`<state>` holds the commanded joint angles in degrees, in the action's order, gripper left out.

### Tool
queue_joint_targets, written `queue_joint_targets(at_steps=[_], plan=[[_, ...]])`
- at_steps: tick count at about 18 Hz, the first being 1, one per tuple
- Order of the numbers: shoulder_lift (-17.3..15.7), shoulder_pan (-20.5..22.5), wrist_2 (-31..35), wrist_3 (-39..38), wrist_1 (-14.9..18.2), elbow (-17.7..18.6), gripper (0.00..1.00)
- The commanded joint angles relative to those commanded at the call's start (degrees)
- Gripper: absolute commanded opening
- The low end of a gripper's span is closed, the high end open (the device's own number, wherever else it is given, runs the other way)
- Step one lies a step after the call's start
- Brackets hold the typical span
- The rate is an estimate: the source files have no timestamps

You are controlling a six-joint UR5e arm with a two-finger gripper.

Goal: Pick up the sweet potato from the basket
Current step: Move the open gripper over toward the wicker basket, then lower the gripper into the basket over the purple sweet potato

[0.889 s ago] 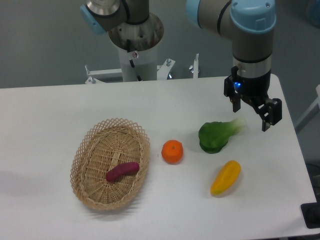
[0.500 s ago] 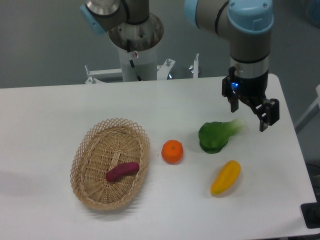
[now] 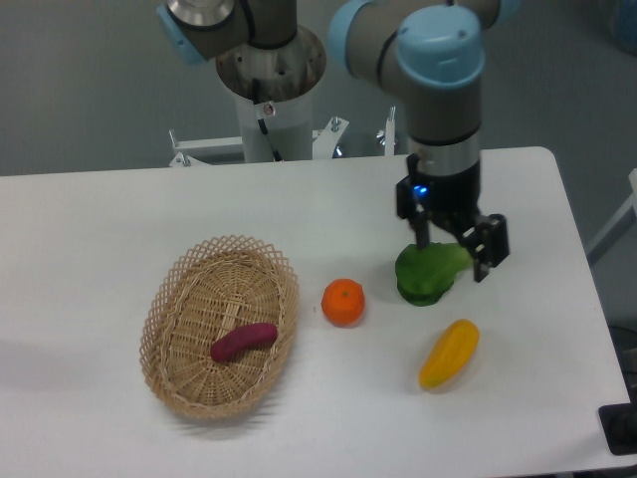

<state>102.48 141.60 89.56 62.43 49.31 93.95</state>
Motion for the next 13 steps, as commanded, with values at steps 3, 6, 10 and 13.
queue_joint_targets(at_steps=[3,6,10,13], plan=[[1.1,-3.4,0.3,-4.6,0.1,0.2,1.0],[2.5,-6.9,0.4,-9.6,-0.2,1.0,1.0],[5.4,-10.7,0.1,-10.2,-1.1,0.7,1.0],[7.3,-13.7,-0.8,-8.5,-0.8,1.1,1.0]])
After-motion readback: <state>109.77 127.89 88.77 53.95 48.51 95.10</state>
